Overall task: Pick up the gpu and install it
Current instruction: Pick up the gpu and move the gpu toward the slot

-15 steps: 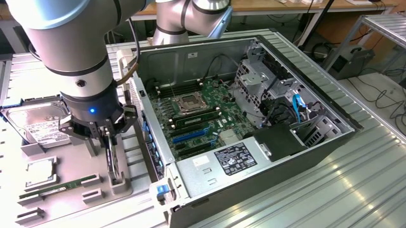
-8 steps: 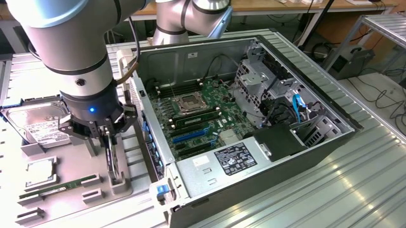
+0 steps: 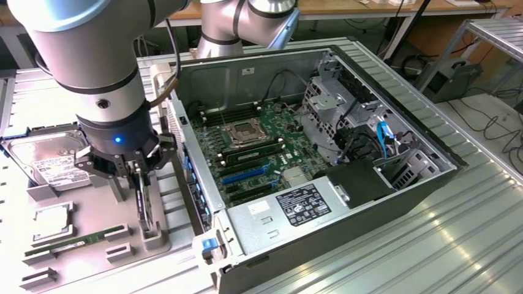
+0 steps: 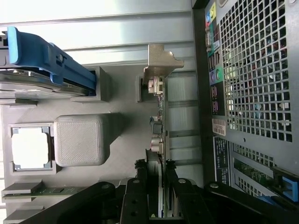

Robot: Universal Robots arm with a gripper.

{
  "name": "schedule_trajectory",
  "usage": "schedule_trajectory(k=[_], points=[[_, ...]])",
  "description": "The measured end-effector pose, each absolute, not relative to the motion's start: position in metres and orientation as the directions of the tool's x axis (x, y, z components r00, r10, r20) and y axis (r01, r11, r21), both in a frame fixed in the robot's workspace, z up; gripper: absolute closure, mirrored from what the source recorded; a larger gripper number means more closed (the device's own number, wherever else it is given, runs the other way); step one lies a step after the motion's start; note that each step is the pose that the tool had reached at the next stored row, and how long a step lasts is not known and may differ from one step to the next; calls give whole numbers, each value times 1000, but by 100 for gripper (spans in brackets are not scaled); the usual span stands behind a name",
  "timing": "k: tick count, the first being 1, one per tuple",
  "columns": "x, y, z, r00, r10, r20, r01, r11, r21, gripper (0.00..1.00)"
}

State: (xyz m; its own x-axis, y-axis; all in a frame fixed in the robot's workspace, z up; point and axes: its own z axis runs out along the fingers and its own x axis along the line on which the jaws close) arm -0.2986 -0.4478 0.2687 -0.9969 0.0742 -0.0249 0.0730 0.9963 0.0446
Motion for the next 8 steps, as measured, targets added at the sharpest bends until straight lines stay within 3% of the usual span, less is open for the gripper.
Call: schedule_trajectory(k=[8], points=[[-299, -448, 272, -997, 74, -25, 73, 996, 44, 74]])
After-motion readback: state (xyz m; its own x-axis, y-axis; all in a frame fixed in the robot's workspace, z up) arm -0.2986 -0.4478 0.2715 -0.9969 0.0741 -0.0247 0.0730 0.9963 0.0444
